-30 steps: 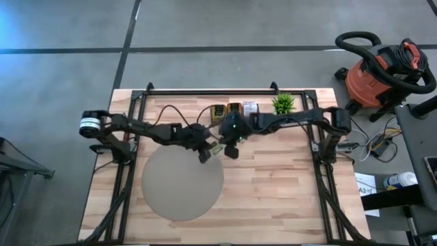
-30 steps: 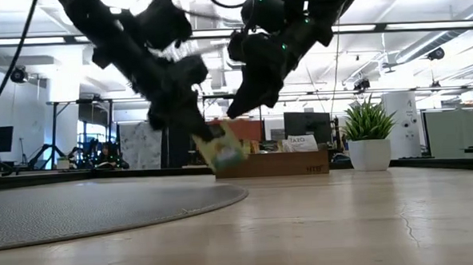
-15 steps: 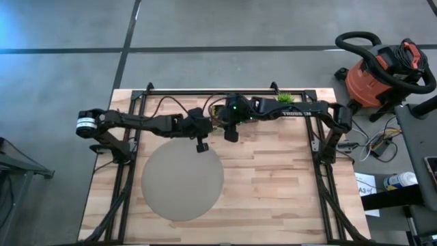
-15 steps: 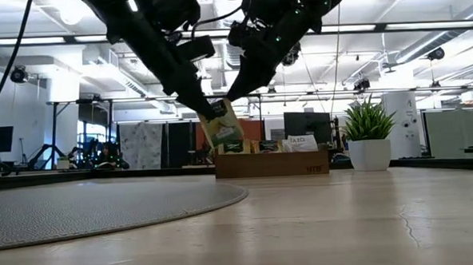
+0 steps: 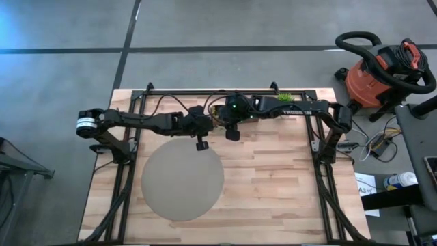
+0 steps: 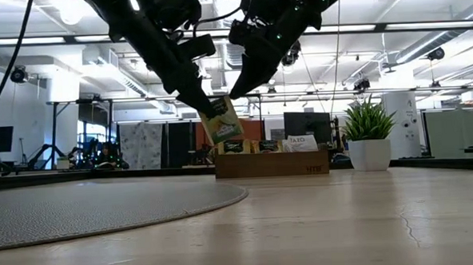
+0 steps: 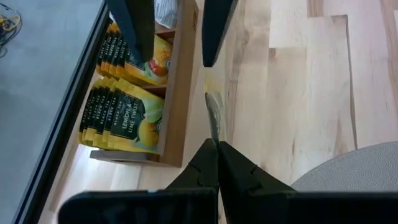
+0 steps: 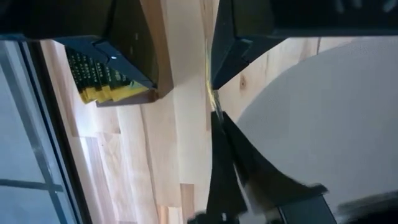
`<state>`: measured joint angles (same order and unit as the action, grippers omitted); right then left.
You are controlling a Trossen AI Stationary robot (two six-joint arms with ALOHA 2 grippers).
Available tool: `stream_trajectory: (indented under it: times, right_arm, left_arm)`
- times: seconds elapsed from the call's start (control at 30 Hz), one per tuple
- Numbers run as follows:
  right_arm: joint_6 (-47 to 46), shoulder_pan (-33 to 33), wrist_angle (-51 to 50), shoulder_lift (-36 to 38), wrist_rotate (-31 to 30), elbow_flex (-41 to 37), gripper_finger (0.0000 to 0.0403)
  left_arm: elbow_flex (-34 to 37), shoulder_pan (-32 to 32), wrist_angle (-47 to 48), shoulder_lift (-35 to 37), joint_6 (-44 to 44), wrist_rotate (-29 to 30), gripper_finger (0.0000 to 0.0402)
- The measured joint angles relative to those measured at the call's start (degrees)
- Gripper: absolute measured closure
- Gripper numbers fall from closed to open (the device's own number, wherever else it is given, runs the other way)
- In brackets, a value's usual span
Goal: Pick & Place Tea
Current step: Put the yellow tea sachet into the left compartment of the wooden organizer
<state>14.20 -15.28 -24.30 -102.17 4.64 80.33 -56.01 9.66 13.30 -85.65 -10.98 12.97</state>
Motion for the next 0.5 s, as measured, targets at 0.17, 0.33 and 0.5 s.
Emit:
stream_trajectory:
  times: [0.17, 0.33, 0.5]
  right_arm:
    - [0.00, 0.56, 0.14, -0.04, 1.62, 0.70, 0.0263]
    - [0.02, 0.77, 0.53, -0.07, 1.66, 0.56, 0.0259]
    - [0.02, 0.79, 0.79, -0.09, 1.71, 0.38, 0.0264]
  left_arm:
    - [0.00, 0.07, 0.00, -0.02, -1.03, 0.02, 0.0401]
    - [0.04, 0.07, -0.10, -0.02, -1.14, 0.00, 0.0401]
    - [0.04, 0.16, -0.81, -0.04, -1.71, 0.00, 0.0401]
